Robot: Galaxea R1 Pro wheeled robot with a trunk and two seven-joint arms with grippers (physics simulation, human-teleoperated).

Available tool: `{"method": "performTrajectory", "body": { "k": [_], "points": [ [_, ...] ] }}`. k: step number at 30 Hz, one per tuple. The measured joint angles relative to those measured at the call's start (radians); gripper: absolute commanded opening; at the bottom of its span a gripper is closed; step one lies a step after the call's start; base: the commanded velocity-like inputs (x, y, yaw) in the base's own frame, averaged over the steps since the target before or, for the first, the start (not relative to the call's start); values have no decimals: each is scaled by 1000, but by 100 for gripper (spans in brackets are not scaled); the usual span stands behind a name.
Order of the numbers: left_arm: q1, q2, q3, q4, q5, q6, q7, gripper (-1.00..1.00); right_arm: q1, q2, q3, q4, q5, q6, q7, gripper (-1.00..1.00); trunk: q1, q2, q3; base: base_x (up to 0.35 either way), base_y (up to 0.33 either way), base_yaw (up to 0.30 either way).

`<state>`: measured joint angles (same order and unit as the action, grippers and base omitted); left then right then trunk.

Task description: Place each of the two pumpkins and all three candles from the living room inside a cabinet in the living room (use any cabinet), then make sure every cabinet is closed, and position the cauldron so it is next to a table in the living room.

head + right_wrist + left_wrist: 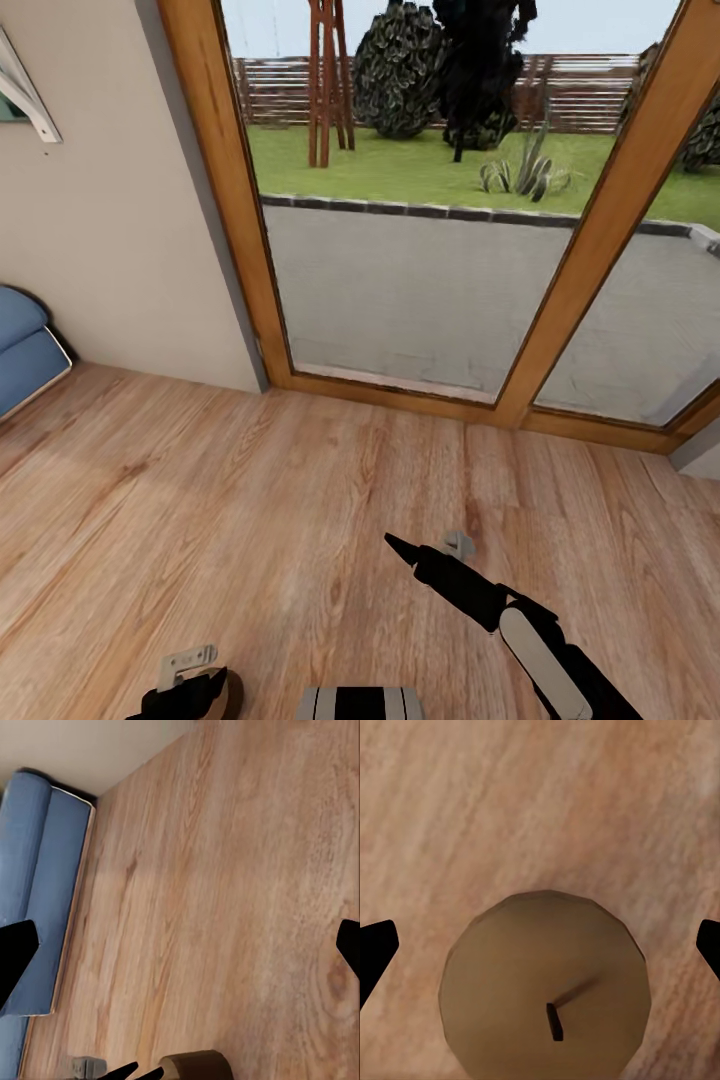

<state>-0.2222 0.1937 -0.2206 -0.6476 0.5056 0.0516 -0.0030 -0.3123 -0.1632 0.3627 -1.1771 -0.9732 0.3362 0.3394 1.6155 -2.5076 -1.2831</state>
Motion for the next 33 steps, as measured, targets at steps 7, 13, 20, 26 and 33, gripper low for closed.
{"method": "performTrajectory", "body": {
  "k": [7,13,20,26,33],
  "points": [
    [0,0,0,0,0,0,-1,100,0,-1,-3,-166,-5,67,8,100,1,0,-8,0,0,0],
    [0,0,0,0,-1,0,-1,100,0,-2,-4,-211,-7,82,11,100,4,-2,-31,0,0,0],
    [0,-1,0,0,-2,0,-1,100,0,-2,-4,-216,-7,84,12,100,7,-3,-58,0,0,0],
    [0,-2,-1,0,-3,0,-2,100,0,-2,-4,-216,-7,85,11,100,9,-4,-74,0,0,0],
    [0,-2,-4,0,-5,-1,-2,100,0,-2,-4,-215,-7,85,11,100,9,-4,-74,0,0,0]
  ]
}}
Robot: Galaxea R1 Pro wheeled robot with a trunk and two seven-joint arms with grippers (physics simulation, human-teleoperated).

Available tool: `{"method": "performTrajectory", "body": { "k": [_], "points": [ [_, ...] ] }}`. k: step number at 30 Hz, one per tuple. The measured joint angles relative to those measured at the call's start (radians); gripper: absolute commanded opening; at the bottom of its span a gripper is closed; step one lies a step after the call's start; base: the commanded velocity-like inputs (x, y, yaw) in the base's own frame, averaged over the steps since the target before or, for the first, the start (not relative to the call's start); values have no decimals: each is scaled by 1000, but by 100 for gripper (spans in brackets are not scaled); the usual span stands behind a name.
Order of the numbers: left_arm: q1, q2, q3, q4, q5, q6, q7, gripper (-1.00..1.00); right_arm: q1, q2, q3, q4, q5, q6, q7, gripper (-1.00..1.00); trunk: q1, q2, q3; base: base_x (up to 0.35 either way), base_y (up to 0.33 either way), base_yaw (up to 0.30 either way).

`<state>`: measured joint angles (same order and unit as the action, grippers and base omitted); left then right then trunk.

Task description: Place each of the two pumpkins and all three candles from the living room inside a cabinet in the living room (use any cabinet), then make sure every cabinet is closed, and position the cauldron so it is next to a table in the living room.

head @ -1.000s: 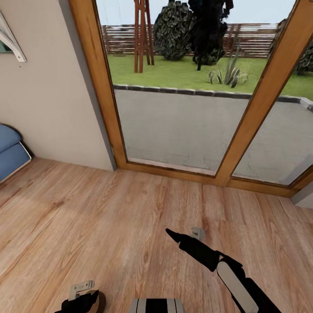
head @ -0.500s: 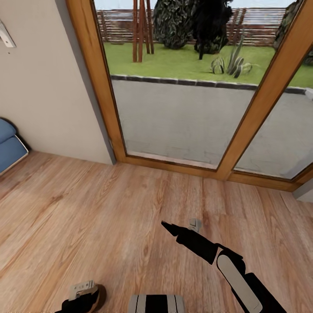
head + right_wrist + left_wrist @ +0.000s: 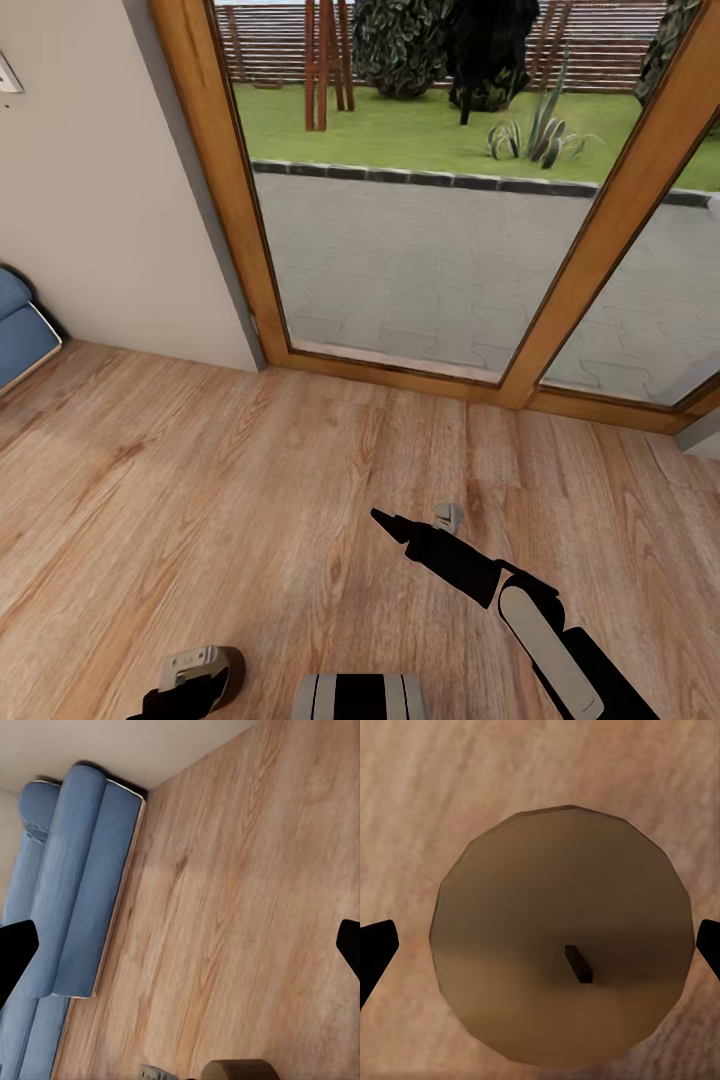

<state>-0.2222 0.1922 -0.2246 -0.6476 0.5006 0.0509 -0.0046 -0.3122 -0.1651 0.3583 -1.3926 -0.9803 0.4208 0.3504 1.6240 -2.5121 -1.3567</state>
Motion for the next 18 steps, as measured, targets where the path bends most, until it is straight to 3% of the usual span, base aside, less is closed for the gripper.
{"method": "performTrajectory", "body": {
  "k": [4,9,18],
  "points": [
    [0,0,0,0,0,0,0,100,0,0,0,0,0,0,0,100,0,0,0,0,0,0],
    [0,-1,-1,0,0,-1,0,100,0,0,0,0,0,0,0,100,2,-1,-19,0,0,0],
    [0,-1,-1,0,0,-1,-1,100,0,0,0,0,0,-1,0,100,2,-1,-19,0,0,0]
  ]
}}
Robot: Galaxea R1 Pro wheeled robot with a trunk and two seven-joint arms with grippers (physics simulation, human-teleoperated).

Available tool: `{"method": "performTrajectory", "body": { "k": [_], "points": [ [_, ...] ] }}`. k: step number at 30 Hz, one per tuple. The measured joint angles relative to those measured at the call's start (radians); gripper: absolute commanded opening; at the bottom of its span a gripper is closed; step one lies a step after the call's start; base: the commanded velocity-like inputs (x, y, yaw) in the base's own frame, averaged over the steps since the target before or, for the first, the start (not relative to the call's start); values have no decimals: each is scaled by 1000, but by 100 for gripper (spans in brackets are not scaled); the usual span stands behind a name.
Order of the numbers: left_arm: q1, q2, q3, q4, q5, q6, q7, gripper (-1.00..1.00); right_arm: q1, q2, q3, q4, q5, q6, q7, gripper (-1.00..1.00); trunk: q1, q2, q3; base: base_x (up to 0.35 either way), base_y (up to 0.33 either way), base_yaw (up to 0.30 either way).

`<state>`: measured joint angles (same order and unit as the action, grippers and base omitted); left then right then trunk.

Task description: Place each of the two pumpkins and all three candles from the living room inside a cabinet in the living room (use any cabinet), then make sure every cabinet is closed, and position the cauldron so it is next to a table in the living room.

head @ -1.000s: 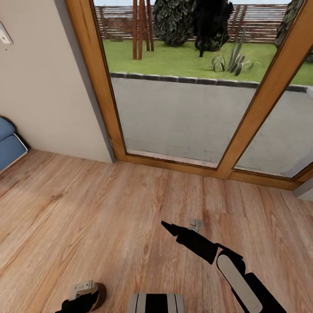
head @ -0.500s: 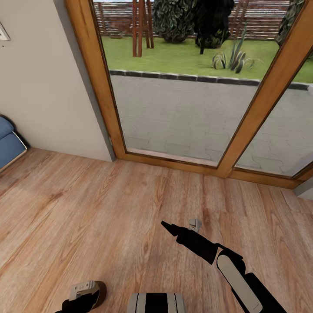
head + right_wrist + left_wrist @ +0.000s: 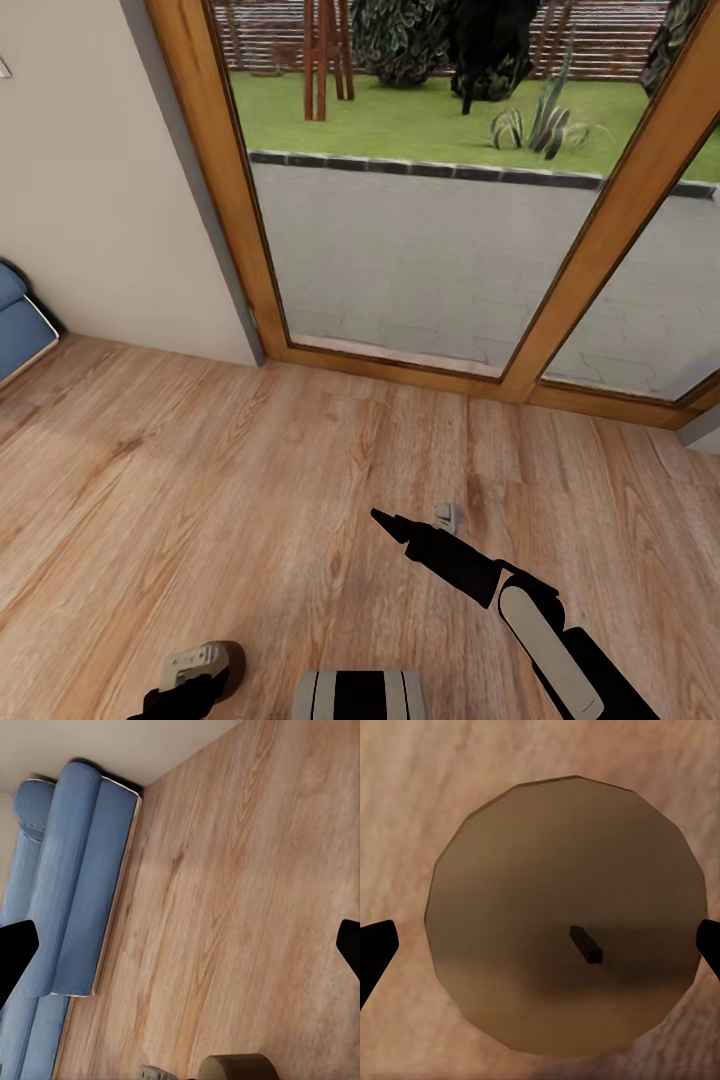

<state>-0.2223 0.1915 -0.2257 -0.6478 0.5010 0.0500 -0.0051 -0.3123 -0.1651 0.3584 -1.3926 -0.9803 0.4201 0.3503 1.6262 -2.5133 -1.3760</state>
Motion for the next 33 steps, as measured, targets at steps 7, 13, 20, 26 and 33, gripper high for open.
{"method": "performTrajectory", "body": {
  "k": [7,13,20,26,33],
  "points": [
    [0,-1,-3,-6,4,-1,-23,100,0,0,0,0,0,0,0,100,1,-1,-11,0,0,0],
    [0,1,2,0,-1,-2,2,100,0,0,0,0,0,0,0,100,2,-1,-19,0,0,0],
    [0,1,1,0,0,-30,1,100,0,0,0,1,0,-1,0,100,2,-1,-19,0,0,0],
    [0,1,1,0,0,-34,0,100,0,0,0,3,0,-1,0,100,2,-1,-19,0,0,0],
    [0,1,1,0,0,-35,-1,100,0,0,0,6,0,-1,0,100,2,-1,-19,0,0,0]
  ]
}}
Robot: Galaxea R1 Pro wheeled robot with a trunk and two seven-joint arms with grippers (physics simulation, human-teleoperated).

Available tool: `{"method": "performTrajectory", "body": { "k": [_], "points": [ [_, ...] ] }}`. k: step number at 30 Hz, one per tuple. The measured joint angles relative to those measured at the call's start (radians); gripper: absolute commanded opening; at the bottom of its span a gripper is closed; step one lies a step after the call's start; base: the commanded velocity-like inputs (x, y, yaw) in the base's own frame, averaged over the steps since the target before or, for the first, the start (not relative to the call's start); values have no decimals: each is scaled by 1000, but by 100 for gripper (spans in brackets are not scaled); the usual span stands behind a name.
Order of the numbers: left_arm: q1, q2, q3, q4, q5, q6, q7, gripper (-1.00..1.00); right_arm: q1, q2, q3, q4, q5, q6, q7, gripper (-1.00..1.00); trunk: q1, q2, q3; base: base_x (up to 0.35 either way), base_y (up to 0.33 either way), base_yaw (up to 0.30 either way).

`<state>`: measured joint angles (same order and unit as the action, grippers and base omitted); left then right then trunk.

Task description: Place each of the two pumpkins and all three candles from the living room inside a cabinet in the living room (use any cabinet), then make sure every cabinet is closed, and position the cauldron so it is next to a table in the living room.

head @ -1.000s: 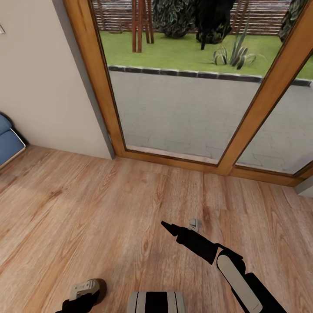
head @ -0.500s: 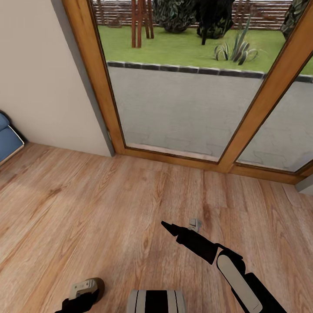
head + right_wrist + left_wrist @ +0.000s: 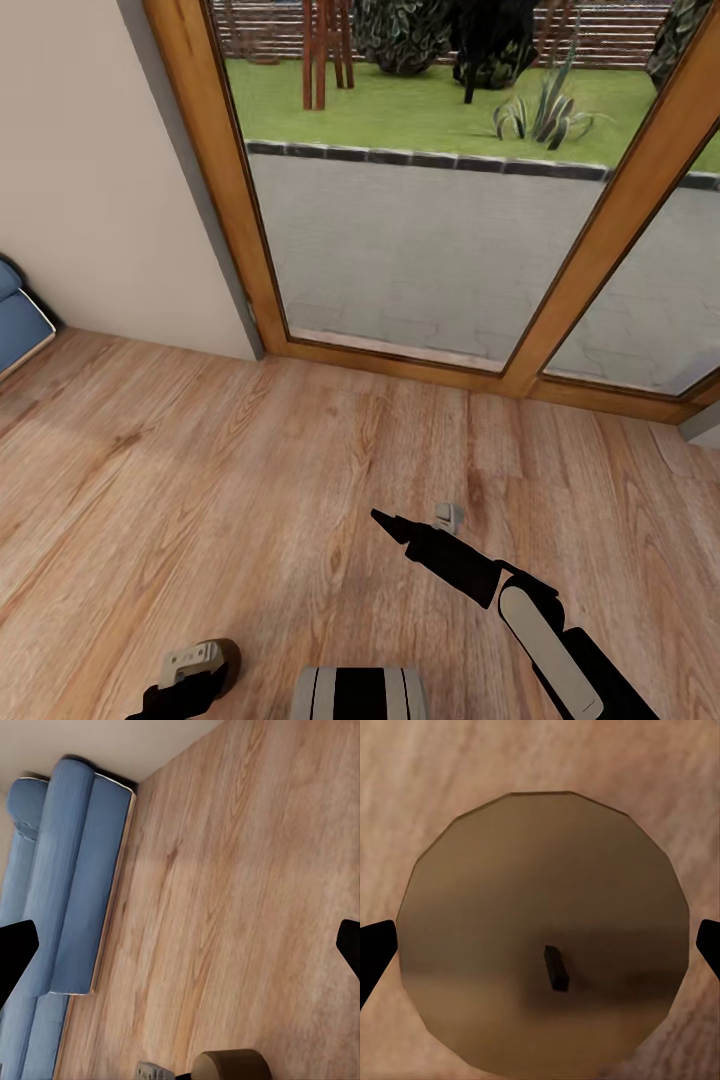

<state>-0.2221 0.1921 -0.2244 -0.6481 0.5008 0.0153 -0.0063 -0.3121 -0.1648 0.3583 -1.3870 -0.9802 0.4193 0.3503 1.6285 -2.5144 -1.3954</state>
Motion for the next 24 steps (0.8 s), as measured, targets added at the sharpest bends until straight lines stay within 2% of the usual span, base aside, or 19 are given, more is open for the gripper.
{"method": "performTrajectory", "body": {
  "k": [1,2,24],
  "points": [
    [0,0,1,0,0,0,-1,100,0,0,0,0,0,0,0,100,0,0,0,0,0,0],
    [0,0,1,0,0,0,-2,-100,0,0,0,0,0,0,0,100,0,0,0,0,0,0],
    [0,1,1,0,1,1,-8,-100,0,0,0,-1,0,0,0,100,0,0,0,0,0,0]
  ]
}}
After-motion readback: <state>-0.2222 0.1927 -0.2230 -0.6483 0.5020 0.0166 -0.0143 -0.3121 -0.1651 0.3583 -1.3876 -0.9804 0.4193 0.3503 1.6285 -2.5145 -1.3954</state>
